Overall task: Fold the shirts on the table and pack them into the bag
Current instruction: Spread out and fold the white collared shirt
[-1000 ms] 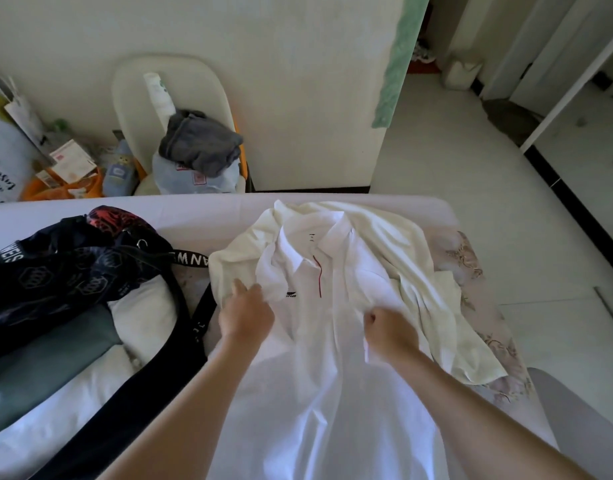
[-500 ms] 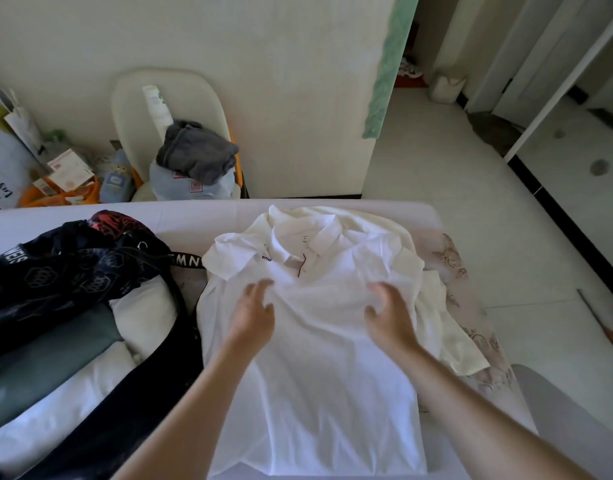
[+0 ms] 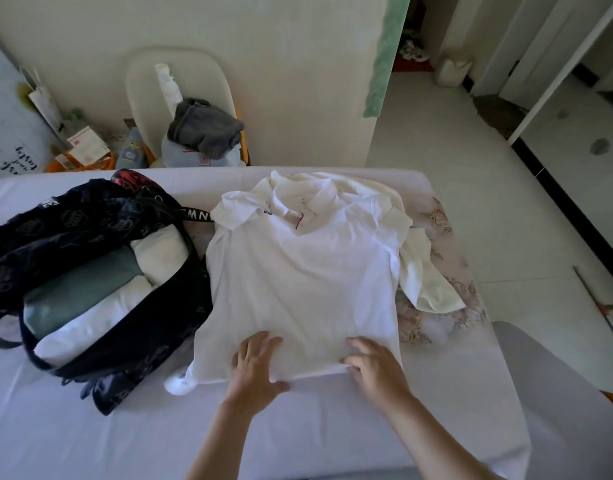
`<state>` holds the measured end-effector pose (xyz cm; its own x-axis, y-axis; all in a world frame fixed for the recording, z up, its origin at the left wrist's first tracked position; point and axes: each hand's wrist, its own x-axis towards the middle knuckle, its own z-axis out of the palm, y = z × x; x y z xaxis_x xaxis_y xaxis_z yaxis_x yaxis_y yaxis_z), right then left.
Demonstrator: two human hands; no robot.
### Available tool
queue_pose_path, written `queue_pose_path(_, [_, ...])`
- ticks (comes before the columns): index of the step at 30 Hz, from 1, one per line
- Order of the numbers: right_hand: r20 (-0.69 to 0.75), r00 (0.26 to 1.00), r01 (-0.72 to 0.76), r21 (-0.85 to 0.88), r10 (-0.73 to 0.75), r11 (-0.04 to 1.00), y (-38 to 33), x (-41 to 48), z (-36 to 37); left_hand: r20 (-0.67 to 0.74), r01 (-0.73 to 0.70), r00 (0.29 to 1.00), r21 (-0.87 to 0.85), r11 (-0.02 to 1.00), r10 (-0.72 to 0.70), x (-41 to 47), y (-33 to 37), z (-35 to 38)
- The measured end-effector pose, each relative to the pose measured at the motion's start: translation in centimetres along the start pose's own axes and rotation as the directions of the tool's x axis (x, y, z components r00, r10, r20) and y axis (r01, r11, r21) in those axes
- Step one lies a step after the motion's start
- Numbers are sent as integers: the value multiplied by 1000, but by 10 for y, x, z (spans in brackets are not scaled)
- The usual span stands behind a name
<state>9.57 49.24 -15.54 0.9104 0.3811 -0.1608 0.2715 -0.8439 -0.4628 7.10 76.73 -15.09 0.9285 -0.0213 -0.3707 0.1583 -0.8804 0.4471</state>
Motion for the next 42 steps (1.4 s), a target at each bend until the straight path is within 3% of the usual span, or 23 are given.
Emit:
queue_pose_path(5, [-208,971,-115,8,114,993,-22,5,-26,-174,28,983,-170,985,-58,2,5,-10])
queue_pose_path(9, [-227,958,-176,10,173,984,-29,15,-60,19,53,999,-202,978,-50,9,24,-53])
queue_pose_path(11, [-288,941,-192,-26,176,981,-28,28,-73,26,53,998,-155,986,-49,21,33,-70])
queue_pose_path(13, [-372,920,-193,-153,124,969,-22,43,-74,-137,28,990,-63,998,-36,34,38,-81])
queue_pose_path(15, [-374,919,-228,-241,126,943,-15,54,-72,-363,5,932,-10,1000,-9,41,37,-81])
queue_pose_path(17, [-397,907,-252,-252,137,935,-9,56,-68,-456,-33,890,-102,994,-17,40,37,-75])
queue_pose_path(19, [-404,900,-250,-170,163,953,-6,47,-60,-379,-89,925,-186,979,13,39,34,-59])
queue_pose_path(21, [-281,936,-234,-45,212,971,-4,33,-46,-199,-101,978,-197,975,61,32,30,-38])
queue_pose_path(23, [-40,985,-168,-39,167,985,-7,21,-29,-81,-46,996,-28,999,44,24,23,-19])
queue_pose_path(25, [81,993,-76,-124,87,989,-6,14,-12,-55,2,998,72,997,2,19,19,-7])
queue_pose_path(33, [-155,987,11,-202,-43,979,4,36,-7,-145,4,989,-201,980,-34,26,12,-21])
queue_pose_path(35, [-165,984,35,-171,-63,985,5,40,-14,-175,-11,984,-173,985,-20,28,5,-28])
queue_pose_path(38, [-81,996,-51,-80,44,996,-7,41,-39,-191,67,977,-132,989,-92,26,0,-36])
queue_pose_path(40, [-4,993,-120,-56,120,991,-12,44,-52,-48,178,982,-89,980,-182,21,4,-46])
queue_pose_path(42, [76,986,-139,-95,146,986,-14,42,-61,189,183,963,74,980,-194,11,9,-52])
